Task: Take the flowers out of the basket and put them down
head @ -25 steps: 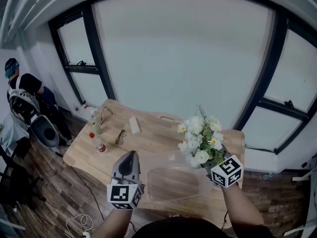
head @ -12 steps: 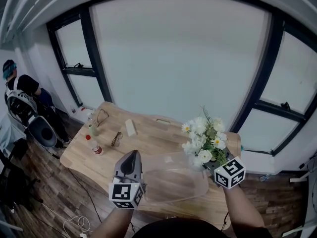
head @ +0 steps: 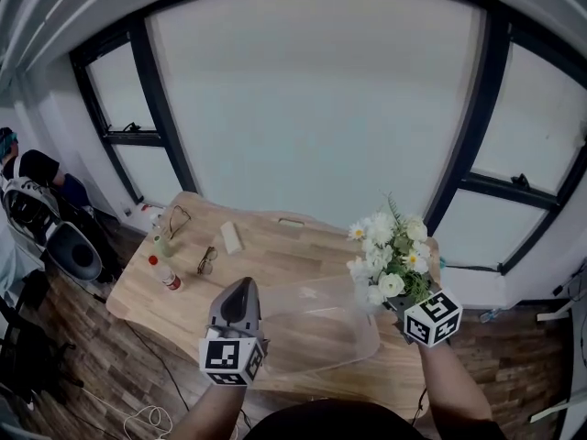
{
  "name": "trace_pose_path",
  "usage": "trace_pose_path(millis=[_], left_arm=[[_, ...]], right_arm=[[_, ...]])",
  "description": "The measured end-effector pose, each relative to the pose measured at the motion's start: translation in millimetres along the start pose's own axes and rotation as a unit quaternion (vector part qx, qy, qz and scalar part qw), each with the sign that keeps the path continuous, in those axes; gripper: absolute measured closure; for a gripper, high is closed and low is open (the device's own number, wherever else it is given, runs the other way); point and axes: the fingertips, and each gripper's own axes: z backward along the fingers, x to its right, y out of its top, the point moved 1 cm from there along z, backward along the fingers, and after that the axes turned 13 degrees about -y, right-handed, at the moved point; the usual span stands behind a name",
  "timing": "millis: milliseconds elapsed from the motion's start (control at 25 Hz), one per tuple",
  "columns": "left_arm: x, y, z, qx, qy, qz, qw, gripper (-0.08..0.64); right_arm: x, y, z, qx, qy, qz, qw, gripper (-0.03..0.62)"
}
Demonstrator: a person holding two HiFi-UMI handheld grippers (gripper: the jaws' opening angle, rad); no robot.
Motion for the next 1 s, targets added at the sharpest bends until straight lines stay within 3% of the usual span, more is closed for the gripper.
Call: trace_pose_path(millis=[560, 840, 1000], left_arm=[[51.8, -12.9, -54.7, -0.014, -0.085, 0.005, 0.9963, 0.555], [66.1, -27.1, -73.9, -0.024, -0.113, 0.011, 0.9932, 0.555], [73.4, -40.3, -82.6, -0.035, -0.124, 0.017, 0.9915, 0.555]], right_arm=[[61.8, -35.4, 50.2, -0.025, -0.090, -0.029, 0.995, 0.331], [76.6, -58.4, 63.4, -0.051, -0.130, 0.002, 0.990, 0.331], [85.2, -75.0, 71.1, -0.060, -0.146, -0.010, 0.987, 0.331]])
